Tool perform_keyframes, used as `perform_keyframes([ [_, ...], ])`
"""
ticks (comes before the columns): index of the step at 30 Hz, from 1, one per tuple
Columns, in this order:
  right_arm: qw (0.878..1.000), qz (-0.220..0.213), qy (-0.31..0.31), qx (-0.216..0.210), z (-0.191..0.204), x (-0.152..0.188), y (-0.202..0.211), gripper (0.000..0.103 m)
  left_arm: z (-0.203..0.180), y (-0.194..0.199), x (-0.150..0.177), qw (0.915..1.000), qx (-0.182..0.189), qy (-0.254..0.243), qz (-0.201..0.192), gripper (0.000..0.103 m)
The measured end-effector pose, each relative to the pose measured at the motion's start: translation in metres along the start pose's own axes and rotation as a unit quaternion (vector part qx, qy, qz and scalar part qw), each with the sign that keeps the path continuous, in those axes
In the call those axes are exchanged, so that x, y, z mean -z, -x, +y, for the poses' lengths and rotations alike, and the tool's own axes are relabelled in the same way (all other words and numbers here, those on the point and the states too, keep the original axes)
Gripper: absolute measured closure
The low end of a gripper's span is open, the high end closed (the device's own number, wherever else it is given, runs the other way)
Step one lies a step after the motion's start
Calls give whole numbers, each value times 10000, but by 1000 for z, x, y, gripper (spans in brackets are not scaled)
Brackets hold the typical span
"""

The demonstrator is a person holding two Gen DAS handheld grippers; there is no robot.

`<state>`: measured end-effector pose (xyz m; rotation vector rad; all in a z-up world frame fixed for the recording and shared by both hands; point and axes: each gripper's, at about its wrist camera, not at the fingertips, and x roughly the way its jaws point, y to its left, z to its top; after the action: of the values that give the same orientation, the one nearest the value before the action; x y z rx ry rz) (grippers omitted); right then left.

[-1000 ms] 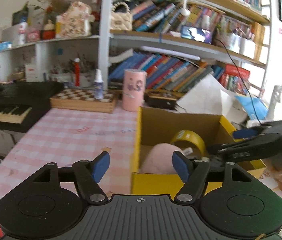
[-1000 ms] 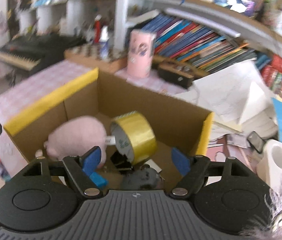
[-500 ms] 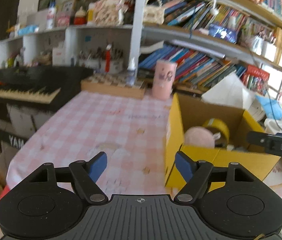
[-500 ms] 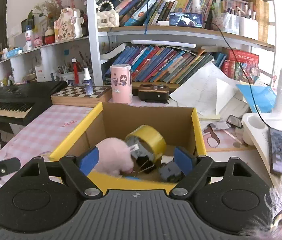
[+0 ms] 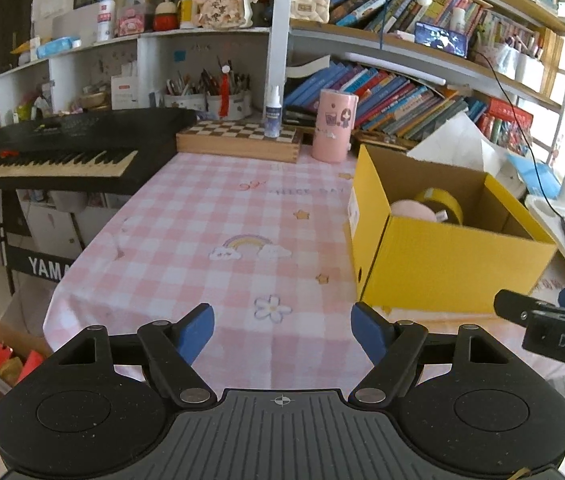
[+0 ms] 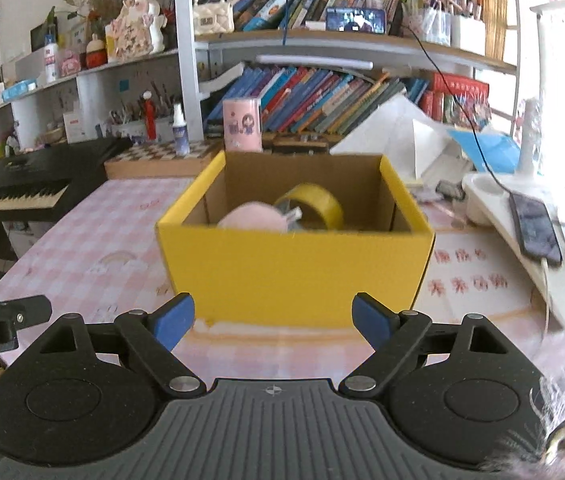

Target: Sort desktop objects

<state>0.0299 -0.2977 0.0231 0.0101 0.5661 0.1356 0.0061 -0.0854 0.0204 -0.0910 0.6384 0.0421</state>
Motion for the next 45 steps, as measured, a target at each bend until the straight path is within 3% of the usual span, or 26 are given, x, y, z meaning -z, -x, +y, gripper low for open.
perform_keyframes([
  [8, 9999, 140, -51, 64, 21, 21, 22, 13, 10, 9, 18, 9991, 13, -219, 360, 25],
  [16, 9997, 219, -31, 71, 35, 36, 38, 9, 17, 20, 30, 9983, 28, -340, 483, 25],
  [20, 9995, 291, -36, 75, 39, 42, 42, 7, 18, 22, 33, 9977, -22, -415, 533, 19],
  [29, 9990, 437, -51, 10, 44, 48, 45, 0, 19, 27, 35, 9978, -20, -439, 490, 16],
  [45, 9984, 567, 41, 74, 54, 48, 40, 0, 24, 34, 33, 9982, -53, -523, 273, 15],
])
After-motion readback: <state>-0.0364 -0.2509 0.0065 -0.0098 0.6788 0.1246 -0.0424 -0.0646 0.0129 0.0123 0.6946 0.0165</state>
